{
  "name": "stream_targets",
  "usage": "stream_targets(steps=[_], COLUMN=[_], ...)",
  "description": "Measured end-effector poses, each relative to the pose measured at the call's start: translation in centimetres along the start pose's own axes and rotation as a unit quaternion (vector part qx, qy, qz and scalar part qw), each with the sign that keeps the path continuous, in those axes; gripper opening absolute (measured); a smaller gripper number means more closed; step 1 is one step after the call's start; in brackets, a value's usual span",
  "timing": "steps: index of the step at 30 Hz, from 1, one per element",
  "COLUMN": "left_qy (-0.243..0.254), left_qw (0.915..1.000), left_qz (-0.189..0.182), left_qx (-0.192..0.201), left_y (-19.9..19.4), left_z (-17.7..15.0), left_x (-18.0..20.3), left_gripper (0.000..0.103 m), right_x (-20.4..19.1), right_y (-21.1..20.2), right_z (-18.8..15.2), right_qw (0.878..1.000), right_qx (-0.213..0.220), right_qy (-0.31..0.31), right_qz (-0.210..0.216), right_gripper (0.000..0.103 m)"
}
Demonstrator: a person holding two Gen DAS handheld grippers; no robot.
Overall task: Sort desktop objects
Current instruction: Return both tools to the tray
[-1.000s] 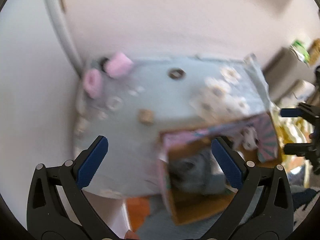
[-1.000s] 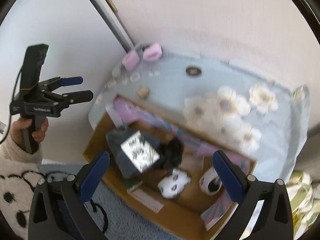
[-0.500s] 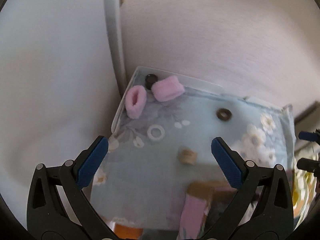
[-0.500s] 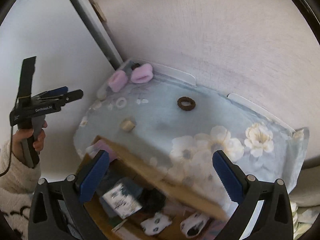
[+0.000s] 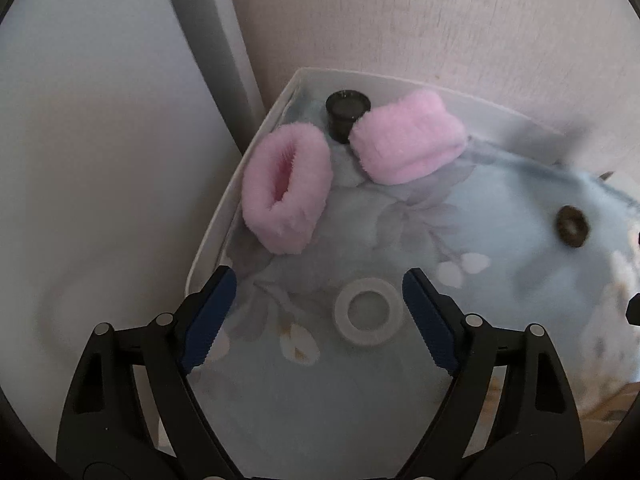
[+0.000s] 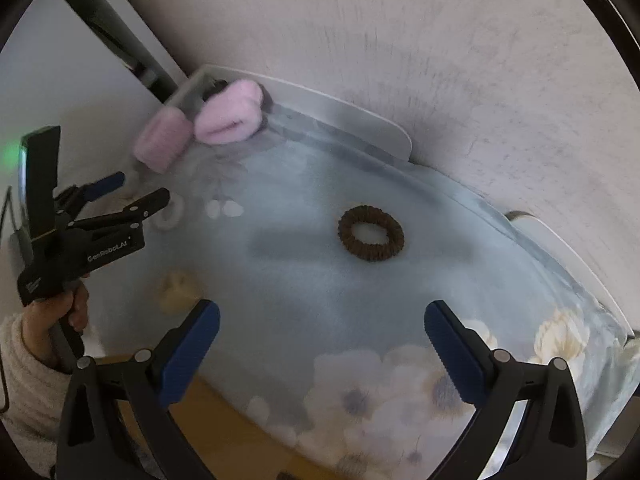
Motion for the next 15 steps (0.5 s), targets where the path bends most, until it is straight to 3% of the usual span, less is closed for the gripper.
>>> stream_targets(steps=[5, 9, 15], left_qy=[-0.006, -0.021, -0.020], left_qw=[1.0000, 0.9997, 0.9997], left_qz=[0.005, -0.007, -0.016], left_qx=[-0.003, -0.006, -0.006], left_y=[1.5, 2.6, 3.4], left_z=[1.1, 2.0, 3.3], left_x=[0.1, -0.2, -0.1], left_gripper=[0.085, 0.084, 0.083], right_x=[0.7, 1.1, 2.1], right_y=[1.9, 2.7, 3.8], right_z=[0.2, 0.2, 0.7], right_qw=[1.000, 0.999, 0.998], right_qx=[-0.015, -0.020, -0.017], right_qy=[0.025, 0.031, 0.052], right_qz=[-0.002, -0.009, -0.018], right_gripper=[0.099, 0.089, 0.084])
Point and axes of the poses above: each gripper's, at about its wrist camera, not at the fingertips, and y roughly the way its jaws point, x to its right, z to its top, the point moved 3 cm from there along y, roughly the way its jaws point, and after that the axes turned 3 degrees about x, right-handed, at the moved point
